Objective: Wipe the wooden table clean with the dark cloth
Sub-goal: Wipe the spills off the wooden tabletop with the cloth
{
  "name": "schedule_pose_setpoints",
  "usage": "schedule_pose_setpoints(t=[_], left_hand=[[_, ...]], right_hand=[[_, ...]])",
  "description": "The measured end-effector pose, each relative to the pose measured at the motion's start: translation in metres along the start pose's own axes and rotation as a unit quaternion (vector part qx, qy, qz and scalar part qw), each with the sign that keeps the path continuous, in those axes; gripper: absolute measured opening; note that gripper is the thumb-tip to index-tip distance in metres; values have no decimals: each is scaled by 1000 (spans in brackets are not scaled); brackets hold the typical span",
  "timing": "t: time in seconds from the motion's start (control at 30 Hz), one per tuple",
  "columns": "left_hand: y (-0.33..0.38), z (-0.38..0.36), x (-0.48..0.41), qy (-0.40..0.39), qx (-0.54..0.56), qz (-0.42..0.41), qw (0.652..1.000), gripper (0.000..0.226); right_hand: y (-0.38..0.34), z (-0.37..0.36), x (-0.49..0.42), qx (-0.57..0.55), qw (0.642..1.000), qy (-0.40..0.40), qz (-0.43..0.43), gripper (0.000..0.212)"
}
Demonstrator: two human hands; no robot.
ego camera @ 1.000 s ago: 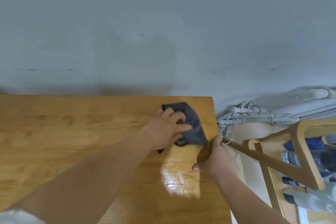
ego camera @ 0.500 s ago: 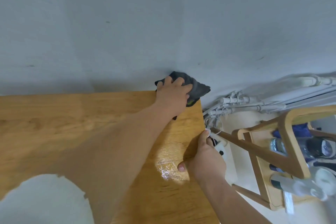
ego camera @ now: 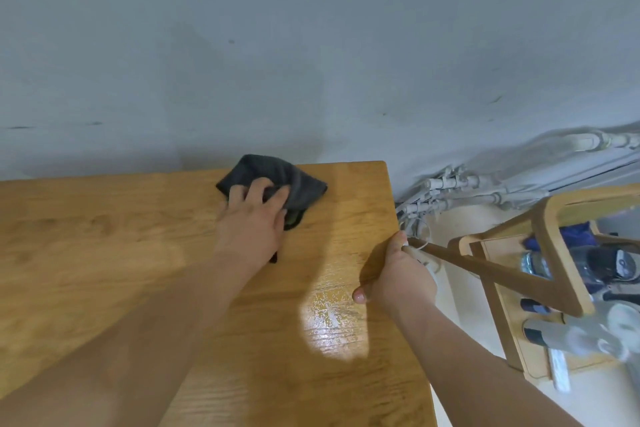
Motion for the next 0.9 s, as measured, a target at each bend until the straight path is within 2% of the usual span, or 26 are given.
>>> schedule_pose_setpoints(t=[0.1,0.13,0.17,0.23,0.33,0.4,0.5,0.53,0.6,0.7,0.77,0.83,0.9], left_hand=[[21,-6,16,0,31,153,988,44],[33,-10,20,-12,40,178,983,45],[47,-15,24,-31,41,171,984,46],[76,-24,30,-78,22,83,993,47],[106,-29,34,-157,0,-9,988,47],[116,-34,38,-174,-14,-9,985,48],[129,-45,68,-159,-18,-38,986,47],[135,-50,86,-152,-7,-61,986,46],[150,-58,131,-151,22,-112,982,46],[168,-69,196,-162,5,-168,972,54],[176,-74,239,-183,-1,-178,967,58],[182,-75,282,-199,27,-167,965,60],[188,-74,317,-179,68,-153,969,56]], right_hand=[[2,-2,3,-17,1000,16,6,144],[2,-2,5,-26,999,15,14,143],[4,-3,8,-40,999,15,24,141],[10,-9,15,-61,996,48,47,140],[20,-26,40,-4,983,164,79,130],[30,-47,66,-58,979,171,90,107],[57,-90,116,-213,959,167,87,51],[67,-107,130,-245,952,165,78,40],[85,-138,154,-293,946,130,46,41],[110,-177,169,-341,937,74,-14,50],[123,-196,177,-333,940,67,-37,55],[137,-214,182,-324,943,67,-41,47],[149,-231,185,-327,942,69,-24,42]])
Point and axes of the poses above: each hand's wrist, its own x-axis away from the middle knuckle, its own z-axis out of the back of the hand, y = z × x, the point moved 3 cm from there along -x, towards the middle knuckle, and after that the axes turned 13 degrees about x, right-handed, at the moved point
